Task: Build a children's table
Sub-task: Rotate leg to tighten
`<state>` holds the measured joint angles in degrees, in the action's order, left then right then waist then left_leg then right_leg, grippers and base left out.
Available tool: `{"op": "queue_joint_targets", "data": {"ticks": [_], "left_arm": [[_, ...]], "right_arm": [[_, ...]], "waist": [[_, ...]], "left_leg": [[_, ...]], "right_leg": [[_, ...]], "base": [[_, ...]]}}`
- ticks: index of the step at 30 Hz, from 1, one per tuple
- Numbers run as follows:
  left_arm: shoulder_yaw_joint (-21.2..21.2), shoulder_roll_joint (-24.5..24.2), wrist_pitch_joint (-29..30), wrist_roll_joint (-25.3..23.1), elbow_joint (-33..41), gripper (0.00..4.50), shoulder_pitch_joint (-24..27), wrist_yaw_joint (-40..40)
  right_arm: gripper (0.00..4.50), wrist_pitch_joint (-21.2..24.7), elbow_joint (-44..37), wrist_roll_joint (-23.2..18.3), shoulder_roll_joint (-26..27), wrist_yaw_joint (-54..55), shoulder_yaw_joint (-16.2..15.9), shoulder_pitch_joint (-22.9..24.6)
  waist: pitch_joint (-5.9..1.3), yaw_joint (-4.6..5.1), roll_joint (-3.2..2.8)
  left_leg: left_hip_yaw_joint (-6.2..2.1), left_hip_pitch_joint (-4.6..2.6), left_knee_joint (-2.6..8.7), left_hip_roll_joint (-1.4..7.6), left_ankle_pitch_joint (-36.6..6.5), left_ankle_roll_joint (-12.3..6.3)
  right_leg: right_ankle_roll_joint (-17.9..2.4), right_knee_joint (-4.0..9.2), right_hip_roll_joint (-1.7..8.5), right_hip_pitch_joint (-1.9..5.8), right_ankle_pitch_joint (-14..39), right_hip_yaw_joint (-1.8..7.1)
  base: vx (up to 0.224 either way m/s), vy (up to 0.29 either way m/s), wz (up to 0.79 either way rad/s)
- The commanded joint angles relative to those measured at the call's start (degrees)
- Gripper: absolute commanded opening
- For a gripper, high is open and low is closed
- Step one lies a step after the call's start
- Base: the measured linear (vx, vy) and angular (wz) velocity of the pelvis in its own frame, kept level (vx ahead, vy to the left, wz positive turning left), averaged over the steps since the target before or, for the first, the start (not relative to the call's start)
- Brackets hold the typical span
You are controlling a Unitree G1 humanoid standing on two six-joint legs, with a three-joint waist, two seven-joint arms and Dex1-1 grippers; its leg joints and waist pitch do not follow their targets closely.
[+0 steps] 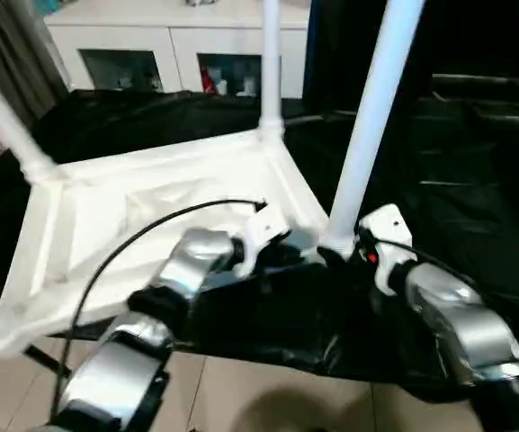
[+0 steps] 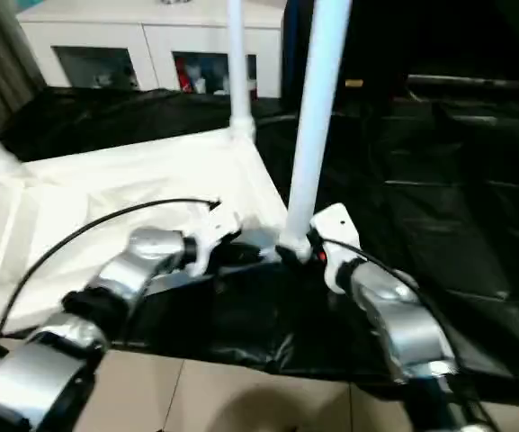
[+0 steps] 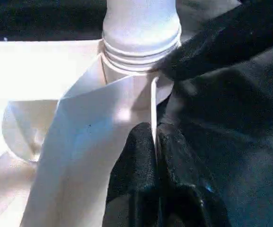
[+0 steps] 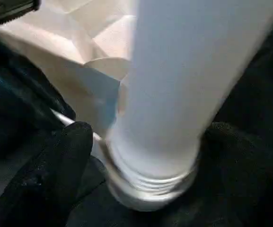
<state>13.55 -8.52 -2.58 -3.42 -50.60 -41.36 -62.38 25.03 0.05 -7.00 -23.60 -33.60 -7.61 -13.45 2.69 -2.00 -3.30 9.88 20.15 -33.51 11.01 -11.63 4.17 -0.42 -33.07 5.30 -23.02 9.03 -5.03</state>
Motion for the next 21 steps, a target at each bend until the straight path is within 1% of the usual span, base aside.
{"op": "queue_joint_targets", "data": {"ticks": [1,2,3,6,7,9,10,11,12,17,18,21], "left_arm": [[0.8,-1.5,-0.5,3.4,2.1,0.00,1.8,-8.8],[1.0,-2.1,-0.5,3.6,2.2,0.00,2.1,-10.6],[0.9,-2.3,-0.4,3.7,2.1,0.00,2.1,-11.2],[1.0,-2.6,-0.4,3.8,2.2,0.00,2.3,-11.8],[0.9,-2.8,-0.4,3.7,2.4,0.00,2.5,-12.0],[0.9,-2.9,-0.4,3.6,2.5,0.00,2.6,-11.9],[0.8,-3.1,-0.3,3.6,2.8,0.00,2.7,-12.0],[0.7,-3.2,-0.3,3.5,3.0,0.00,2.8,-11.8],[0.7,-3.3,-0.2,3.7,3.3,0.00,3.0,-12.0],[0.7,-3.4,0.3,3.9,3.7,0.00,3.0,-13.1],[0.7,-3.4,0.3,3.8,3.6,0.00,3.0,-13.1],[0.7,-3.5,0.4,3.9,3.8,0.00,3.1,-13.1]], "right_arm": [[4.20,1.4,-3.3,-1.3,-2.3,-4.8,-2.2,1.1],[4.20,1.4,-3.7,-1.6,-2.6,-5.5,-2.3,1.3],[4.20,1.6,-3.8,-1.8,-2.6,-5.8,-2.3,1.4],[4.20,1.5,-3.9,-1.7,-2.8,-6.3,-2.7,1.6],[3.94,1.6,-4.1,-1.7,-3.3,-7.2,-3.2,1.8],[3.85,1.6,-4.0,-1.7,-3.4,-7.3,-3.3,1.9],[3.82,1.4,-3.9,-1.8,-3.4,-7.4,-3.3,2.0],[3.56,1.2,-3.7,-1.7,-3.4,-7.4,-3.3,2.0],[3.56,1.2,-3.8,-1.6,-3.4,-7.4,-3.3,2.1],[3.06,1.1,-3.4,-2.2,-2.9,-8.1,-3.4,2.2],[3.06,0.9,-3.2,-2.0,-2.7,-7.9,-3.4,2.3],[2.81,0.9,-3.1,-2.2,-2.1,-7.5,-3.2,2.5]], "waist": [[-3.39,-0.31,1.12],[-3.39,-0.31,1.12],[-3.40,-0.34,0.91],[-3.38,-0.47,0.93],[-3.37,-0.53,1.10],[-3.37,-0.57,1.04],[-3.42,-0.57,1.11],[-3.50,-0.67,1.28],[-3.53,-0.68,1.21],[-3.58,-0.68,1.23],[-3.53,-0.68,1.19],[-3.51,-0.69,1.17]], "left_leg": [[-0.28,0.54,3.75,1.64,-9.9,-5.78],[-0.28,0.54,3.75,1.64,-9.9,-5.78],[-0.24,0.42,3.77,1.76,-10.3,-5.74],[-0.23,0.27,3.82,1.82,-10.9,-4.99],[-0.25,0.34,3.84,1.80,-10.9,-4.68],[-0.27,0.36,3.84,1.78,-10.8,-4.62],[-0.24,0.42,3.77,1.72,-10.3,-4.64],[-0.25,0.49,3.71,1.68,-9.5,-4.80],[-0.26,0.47,3.71,1.73,-9.1,-4.85],[-0.19,0.51,3.56,1.69,-8.2,-5.33],[-0.20,0.54,3.59,1.66,-8.3,-5.32],[-0.19,0.46,3.62,1.64,-8.9,-5.05]], "right_leg": [[-11.7,4.12,3.05,3.53,16.8,2.62],[-11.7,4.12,3.05,3.53,16.8,2.62],[-11.9,4.13,3.14,3.34,16.9,2.65],[-12.0,4.15,3.10,3.22,17.3,2.61],[-11.9,4.08,3.14,3.32,17.4,2.61],[-11.7,4.09,3.16,3.35,17.7,2.60],[-11.5,4.08,3.15,3.41,17.5,2.61],[-11.4,3.95,3.23,3.47,17.0,2.64],[-11.5,3.92,3.24,3.46,16.7,2.65],[-11.9,3.76,3.11,3.45,15.1,2.62],[-11.9,3.78,3.11,3.47,15.4,2.60],[-11.5,3.96,3.15,3.42,16.9,2.57]], "base": [[0.000,0.000,0.00],[0.000,0.000,0.00],[0.000,0.000,0.00],[0.000,0.000,0.00],[0.000,0.000,0.00],[0.000,0.000,0.00],[0.000,0.000,0.00],[0.000,0.000,0.00],[0.000,0.000,0.00],[0.000,0.000,0.00],[0.000,0.000,0.00],[0.000,0.000,0.00]]}}
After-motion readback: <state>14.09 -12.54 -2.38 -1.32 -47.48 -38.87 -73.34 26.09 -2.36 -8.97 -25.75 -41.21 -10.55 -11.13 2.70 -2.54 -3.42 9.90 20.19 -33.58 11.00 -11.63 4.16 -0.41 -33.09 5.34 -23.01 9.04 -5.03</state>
